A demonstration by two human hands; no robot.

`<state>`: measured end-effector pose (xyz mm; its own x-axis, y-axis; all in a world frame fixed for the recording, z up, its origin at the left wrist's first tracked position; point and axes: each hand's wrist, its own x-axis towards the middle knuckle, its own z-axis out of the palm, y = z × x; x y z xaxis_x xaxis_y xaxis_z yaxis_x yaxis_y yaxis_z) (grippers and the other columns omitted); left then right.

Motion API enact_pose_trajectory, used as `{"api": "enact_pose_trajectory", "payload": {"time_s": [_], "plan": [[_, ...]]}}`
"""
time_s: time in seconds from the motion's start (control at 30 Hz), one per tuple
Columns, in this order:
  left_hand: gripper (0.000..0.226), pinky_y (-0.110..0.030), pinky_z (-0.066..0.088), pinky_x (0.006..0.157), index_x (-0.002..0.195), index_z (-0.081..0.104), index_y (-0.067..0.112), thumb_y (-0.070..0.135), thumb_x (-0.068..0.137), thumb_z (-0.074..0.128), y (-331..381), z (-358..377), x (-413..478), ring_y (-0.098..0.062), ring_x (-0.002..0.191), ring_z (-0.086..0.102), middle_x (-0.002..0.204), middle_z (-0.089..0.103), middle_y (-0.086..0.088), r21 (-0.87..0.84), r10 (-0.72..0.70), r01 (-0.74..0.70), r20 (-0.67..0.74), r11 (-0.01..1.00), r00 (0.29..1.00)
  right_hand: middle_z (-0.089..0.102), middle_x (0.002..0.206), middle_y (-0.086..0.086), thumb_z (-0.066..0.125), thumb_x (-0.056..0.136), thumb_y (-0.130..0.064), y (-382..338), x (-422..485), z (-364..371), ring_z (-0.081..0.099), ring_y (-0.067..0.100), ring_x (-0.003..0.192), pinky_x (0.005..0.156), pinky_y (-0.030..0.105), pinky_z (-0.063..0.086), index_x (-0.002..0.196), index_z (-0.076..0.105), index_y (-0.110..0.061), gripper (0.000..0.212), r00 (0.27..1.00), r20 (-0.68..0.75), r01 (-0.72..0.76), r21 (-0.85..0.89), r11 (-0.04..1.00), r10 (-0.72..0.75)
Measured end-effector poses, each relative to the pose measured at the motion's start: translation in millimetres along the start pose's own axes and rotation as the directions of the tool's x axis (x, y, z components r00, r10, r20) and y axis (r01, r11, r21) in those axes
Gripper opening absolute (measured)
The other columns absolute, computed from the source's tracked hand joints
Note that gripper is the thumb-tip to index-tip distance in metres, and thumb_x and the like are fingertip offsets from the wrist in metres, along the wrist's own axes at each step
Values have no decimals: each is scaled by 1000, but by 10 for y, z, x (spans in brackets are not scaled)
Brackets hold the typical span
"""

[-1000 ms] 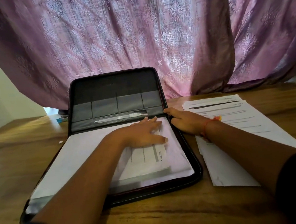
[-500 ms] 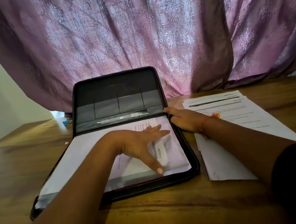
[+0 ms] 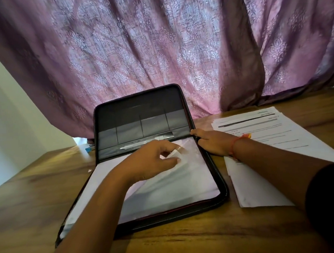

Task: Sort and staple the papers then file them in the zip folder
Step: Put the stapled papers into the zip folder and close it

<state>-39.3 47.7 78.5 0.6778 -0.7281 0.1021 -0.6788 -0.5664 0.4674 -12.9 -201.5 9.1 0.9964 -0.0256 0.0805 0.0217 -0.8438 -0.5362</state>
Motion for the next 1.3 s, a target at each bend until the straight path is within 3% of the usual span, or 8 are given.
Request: {"api": "enact_pose_trajectory", "payload": {"time_s": [0.23,0.43,0.57,0.67,0.77,0.87,1.0,1.3], "plan": [[21,-30,52,101,113,76,25,29,95,65,-15,-96,-23,-6,107,66,117,72,16,-265,-96,80,-49,961,994,33,157,7,33,101,-34,2,-1,-1,39,29,138,117,38,28,152,25,-36,52,1000,1,6,-13,1000,-6],[9,-33,58,84,93,75,21,23,85,78,-10,-218,47,-19,87,73,87,78,2,-277,-171,120,-172,954,970,34,156,8,33,102,-32,-19,-32,-14,40,30,137,116,37,30,152,25,-36,52,1000,2,13,-5,1000,-13],[14,-27,50,69,77,69,26,25,85,80,48,-452,228,-9,65,62,70,69,8,29,-77,93,-350,995,934,36,155,9,34,102,-29,-50,-61,-30,42,31,135,113,36,31,152,25,-36,51,1000,-12,27,-6,1000,-27],[9,-32,51,72,81,70,29,26,89,74,91,-671,518,-15,75,63,77,68,7,283,46,98,-461,954,886,34,156,8,34,102,-30,-53,-72,-23,40,30,137,114,36,30,153,23,-34,53,1000,-16,24,-6,1000,-24],[11,-39,48,82,94,77,26,25,93,66,116,-846,878,-26,92,61,95,69,0,573,229,122,-501,810,834,35,156,9,34,102,-34,-51,-83,-4,41,30,135,113,36,31,153,22,-36,53,1000,-17,16,-6,1000,-16],[12,-40,48,74,99,79,18,20,91,70,107,-942,1214,-30,93,59,97,63,-6,779,421,76,-414,622,807,36,155,8,35,103,-32,-61,-95,-6,41,29,136,112,35,31,153,24,-33,52,999,-28,32,0,999,-32],[10,-36,44,58,97,72,17,10,90,70,41,-943,1556,-32,78,64,97,53,-5,830,414,133,-401,541,817,41,151,8,38,101,-33,-43,-79,-6,46,28,130,111,35,35,150,26,-34,50,996,-57,62,3,998,-62],[16,-37,39,68,83,58,6,-8,86,51,-200,-792,2007,-38,90,63,93,61,-19,543,167,201,-553,815,817,51,141,11,36,101,-37,-27,-62,6,54,29,119,102,38,43,152,17,-38,54,995,-69,64,-49,997,-67]]}}
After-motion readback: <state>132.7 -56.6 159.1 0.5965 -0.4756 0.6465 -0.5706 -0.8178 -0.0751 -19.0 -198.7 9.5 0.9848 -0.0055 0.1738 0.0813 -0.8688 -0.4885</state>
